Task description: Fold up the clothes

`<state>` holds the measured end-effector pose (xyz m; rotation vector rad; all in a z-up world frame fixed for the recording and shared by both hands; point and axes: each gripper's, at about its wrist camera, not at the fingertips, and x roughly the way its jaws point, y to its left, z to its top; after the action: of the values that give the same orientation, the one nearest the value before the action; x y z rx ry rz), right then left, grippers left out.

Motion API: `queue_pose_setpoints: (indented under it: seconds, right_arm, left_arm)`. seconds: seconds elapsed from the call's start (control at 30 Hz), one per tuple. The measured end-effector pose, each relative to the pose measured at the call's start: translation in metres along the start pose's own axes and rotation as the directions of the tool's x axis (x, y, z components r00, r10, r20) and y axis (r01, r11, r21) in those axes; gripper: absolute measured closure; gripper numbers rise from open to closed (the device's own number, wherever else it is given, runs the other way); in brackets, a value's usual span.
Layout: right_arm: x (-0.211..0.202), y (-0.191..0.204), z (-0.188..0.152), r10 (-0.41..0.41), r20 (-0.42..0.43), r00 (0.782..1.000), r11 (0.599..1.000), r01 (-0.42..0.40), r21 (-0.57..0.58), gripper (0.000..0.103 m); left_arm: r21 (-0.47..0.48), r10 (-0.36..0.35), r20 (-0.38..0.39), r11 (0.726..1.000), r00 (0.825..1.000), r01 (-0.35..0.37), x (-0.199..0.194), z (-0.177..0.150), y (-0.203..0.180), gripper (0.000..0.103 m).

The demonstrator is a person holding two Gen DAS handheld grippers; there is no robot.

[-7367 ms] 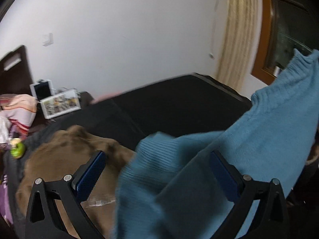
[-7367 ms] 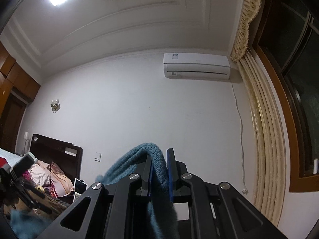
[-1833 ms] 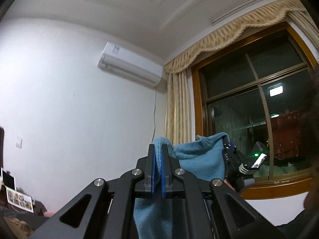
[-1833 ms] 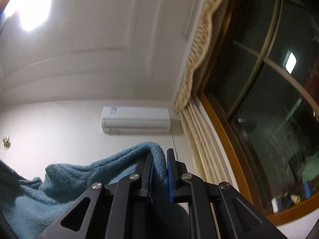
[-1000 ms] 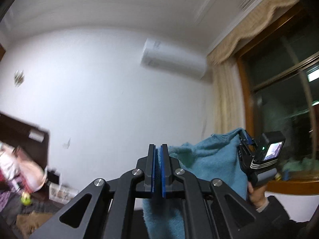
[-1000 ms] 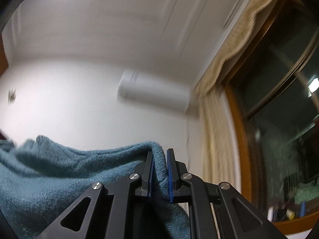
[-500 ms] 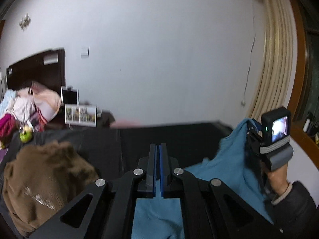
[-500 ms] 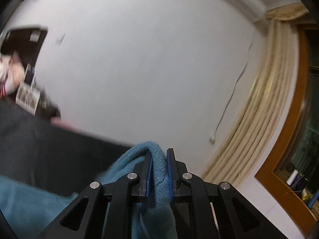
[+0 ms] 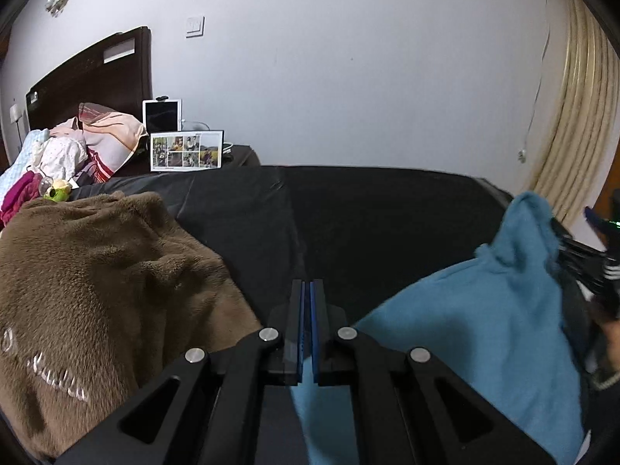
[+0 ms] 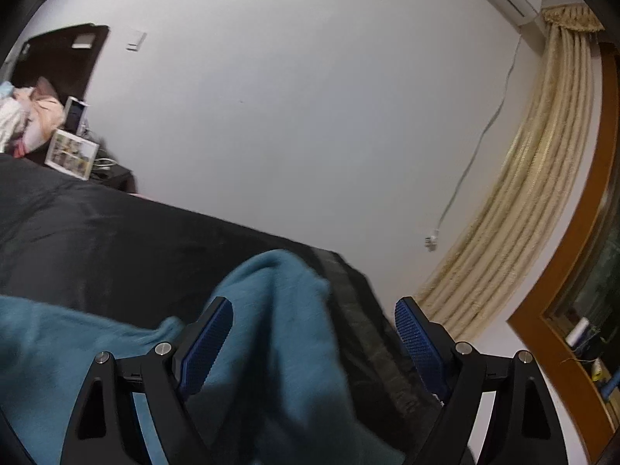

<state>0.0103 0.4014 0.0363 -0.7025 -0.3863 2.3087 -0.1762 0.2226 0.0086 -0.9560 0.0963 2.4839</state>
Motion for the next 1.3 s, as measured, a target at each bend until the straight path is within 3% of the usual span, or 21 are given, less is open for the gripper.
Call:
queue_pose_setpoints:
  seconds: [0.1, 0.27, 0.4, 0.6, 0.83, 0.93, 1.03, 1.17, 1.27, 1.3]
  right_arm:
    - [-0.014, 0.004, -0.005, 0.065, -0.006, 0.998, 0.997, -0.064, 0.036, 0.015]
    - [-0.017, 0.017, -0.007, 0.204, -0.043, 0.978, 0.975, -0.2, 0.095, 0.015]
    - [-0.023, 0.043, -0.016, 0.321, -0.09, 0.943, 0.944, -0.312, 0.106, 0.015]
    - [-0.041, 0.093, -0.02, 0.487, -0.122, 0.865, 0.873, -0.487, 0.036, 0.015]
    - [-0.051, 0.15, -0.03, 0.546, -0.196, 0.814, 0.827, -0.562, -0.03, 0.015]
    - [-0.05, 0.168, -0.035, 0.549, -0.217, 0.807, 0.822, -0.568, -0.034, 0.015]
    - [-0.048, 0.178, -0.036, 0.557, -0.223, 0.8, 0.82, -0.572, -0.006, 0.015]
    - [-0.046, 0.189, -0.038, 0.556, -0.228, 0.799, 0.823, -0.568, 0.017, 0.015]
    - [-0.046, 0.191, -0.037, 0.556, -0.223, 0.8, 0.824, -0.566, 0.024, 0.015]
    - [-0.046, 0.189, -0.037, 0.559, -0.219, 0.8, 0.823, -0.566, 0.035, 0.015]
  left_arm:
    - [0.02, 0.031, -0.014, 0.999, 0.999, -0.031, 0.013, -0.002, 0.009, 0.1]
    - [-0.037, 0.102, -0.069, 0.994, 0.992, -0.105, 0.031, -0.005, 0.05, 0.1]
    - [-0.079, 0.164, -0.088, 0.982, 0.983, -0.171, 0.03, -0.014, 0.093, 0.1]
    - [-0.109, 0.215, -0.089, 0.968, 0.972, -0.224, 0.014, -0.018, 0.14, 0.1]
    - [-0.161, 0.255, -0.089, 0.95, 0.963, -0.267, -0.008, -0.027, 0.194, 0.1]
    - [-0.179, 0.267, -0.09, 0.943, 0.959, -0.279, -0.016, -0.033, 0.213, 0.1]
    - [-0.186, 0.231, -0.094, 0.952, 0.968, -0.245, -0.028, -0.04, 0.217, 0.1]
    - [-0.096, 0.128, -0.089, 0.986, 0.988, -0.136, -0.045, -0.051, 0.182, 0.098]
    - [-0.015, 0.003, -0.106, 1.0, 0.994, -0.005, -0.055, -0.065, 0.14, 0.08]
    - [0.015, -0.035, -0.113, 0.999, 0.993, 0.037, -0.058, -0.071, 0.124, 0.067]
